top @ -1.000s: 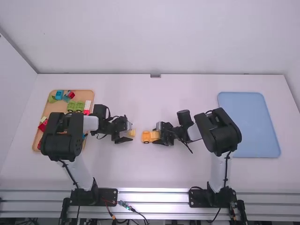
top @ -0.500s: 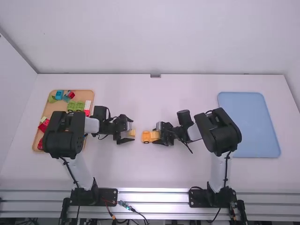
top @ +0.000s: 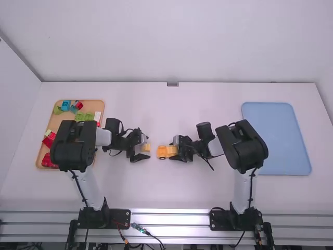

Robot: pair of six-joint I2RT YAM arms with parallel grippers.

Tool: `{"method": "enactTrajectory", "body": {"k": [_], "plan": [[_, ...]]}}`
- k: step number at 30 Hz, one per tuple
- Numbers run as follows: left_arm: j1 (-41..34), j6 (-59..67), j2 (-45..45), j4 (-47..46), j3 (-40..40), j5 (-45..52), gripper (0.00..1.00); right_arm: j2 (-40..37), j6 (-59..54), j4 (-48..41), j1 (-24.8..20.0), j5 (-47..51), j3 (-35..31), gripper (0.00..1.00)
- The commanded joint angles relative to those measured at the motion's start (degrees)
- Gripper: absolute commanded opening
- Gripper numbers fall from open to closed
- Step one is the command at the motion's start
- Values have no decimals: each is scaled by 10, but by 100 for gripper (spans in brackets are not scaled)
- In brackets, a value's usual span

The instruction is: Assemble lego blocks to make yellow taxi

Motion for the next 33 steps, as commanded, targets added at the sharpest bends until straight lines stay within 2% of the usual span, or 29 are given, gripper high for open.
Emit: {"method": "enactTrajectory", "body": {"k": [1, 3, 7, 12, 15, 21, 31, 33], "plan": [[-5, 34, 5, -17, 16, 14, 99, 11, 1, -3, 0, -2, 3, 58], [-5, 39, 5, -34, 21, -2, 100, 11, 1, -3, 0, -1, 3, 58], [-5, 81, 5, -67, 25, -10, 85, 11, 1, -3, 0, -1, 3, 58], [-5, 92, 5, -69, 25, -8, 79, 11, 1, -3, 0, -1, 3, 58], [-4, 92, 5, -65, 24, 1, 69, 11, 2, -3, 0, -1, 3, 58], [-5, 91, 5, -57, 25, 12, 63, 11, 1, -3, 0, 3, 3, 58], [-4, 92, 3, -63, 25, 13, 64, 11, 1, -3, 0, 5, 3, 58], [-4, 92, 3, -80, 36, 11, 62, 11, 2, -3, 0, 5, 3, 58]]}}
